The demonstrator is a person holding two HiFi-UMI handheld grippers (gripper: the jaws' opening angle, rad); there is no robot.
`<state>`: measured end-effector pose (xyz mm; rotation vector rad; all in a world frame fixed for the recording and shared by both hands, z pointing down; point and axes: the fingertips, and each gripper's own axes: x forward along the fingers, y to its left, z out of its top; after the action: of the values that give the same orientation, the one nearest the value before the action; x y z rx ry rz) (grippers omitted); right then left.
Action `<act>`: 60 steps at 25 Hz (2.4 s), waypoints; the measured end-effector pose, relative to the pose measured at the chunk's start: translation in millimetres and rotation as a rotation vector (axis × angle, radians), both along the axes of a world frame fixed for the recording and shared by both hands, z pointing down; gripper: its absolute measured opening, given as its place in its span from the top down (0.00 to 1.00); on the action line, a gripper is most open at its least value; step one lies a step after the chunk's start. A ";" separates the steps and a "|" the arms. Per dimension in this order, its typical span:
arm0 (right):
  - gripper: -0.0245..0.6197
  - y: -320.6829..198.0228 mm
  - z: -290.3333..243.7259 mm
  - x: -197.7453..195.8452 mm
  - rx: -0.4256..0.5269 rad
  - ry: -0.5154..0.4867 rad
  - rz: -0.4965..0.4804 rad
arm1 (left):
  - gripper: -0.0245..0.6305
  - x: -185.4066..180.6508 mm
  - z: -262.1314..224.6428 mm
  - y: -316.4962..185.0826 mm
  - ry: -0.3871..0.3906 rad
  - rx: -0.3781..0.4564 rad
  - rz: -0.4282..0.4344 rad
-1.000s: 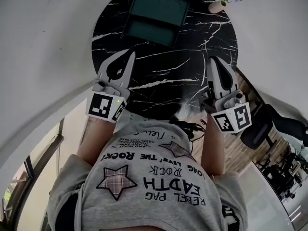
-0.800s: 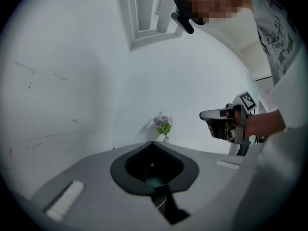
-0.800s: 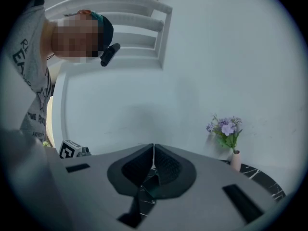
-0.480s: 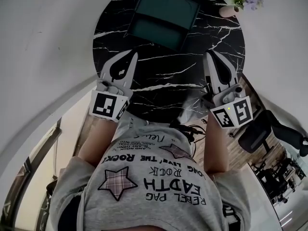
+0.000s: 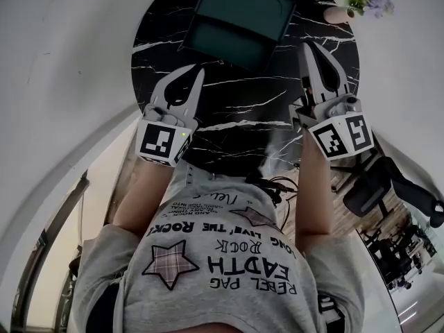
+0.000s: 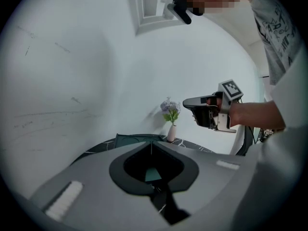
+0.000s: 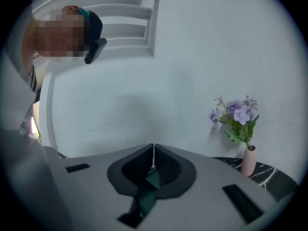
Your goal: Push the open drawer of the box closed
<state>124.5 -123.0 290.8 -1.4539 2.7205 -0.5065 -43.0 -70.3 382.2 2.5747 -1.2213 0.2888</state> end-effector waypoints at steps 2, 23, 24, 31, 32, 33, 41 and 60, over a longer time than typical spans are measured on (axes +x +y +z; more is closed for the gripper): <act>0.94 -13.5 11.0 0.6 -0.018 0.021 -0.004 | 0.95 4.1 8.3 -2.4 -0.003 -0.017 0.009; 0.94 -108.2 168.4 -10.4 -0.366 0.285 -0.107 | 0.95 8.3 90.4 -15.1 -0.101 -0.134 0.024; 0.94 -110.0 174.4 -11.8 -0.385 0.307 -0.116 | 0.95 8.5 93.8 -14.4 -0.103 -0.140 0.027; 0.94 -123.1 188.5 -11.5 -0.421 0.446 -0.119 | 0.95 8.7 108.3 -12.6 -0.116 -0.169 0.026; 0.94 -126.4 187.6 -6.8 -0.419 0.442 -0.100 | 0.95 8.6 109.2 -12.7 -0.118 -0.171 0.026; 0.94 -128.9 187.8 -2.3 -0.422 0.437 -0.084 | 0.95 8.6 110.1 -12.7 -0.120 -0.170 0.027; 0.78 -135.3 194.4 15.4 -0.464 0.477 -0.041 | 0.95 10.9 115.8 -11.1 -0.138 -0.172 0.048; 0.72 -140.1 219.7 57.1 -0.587 0.423 0.094 | 0.95 9.7 122.2 -8.6 -0.139 -0.188 0.046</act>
<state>181.6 -263.1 510.5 -2.0040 2.9337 -1.1965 -33.4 -78.9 504.3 2.4563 -1.1223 0.5730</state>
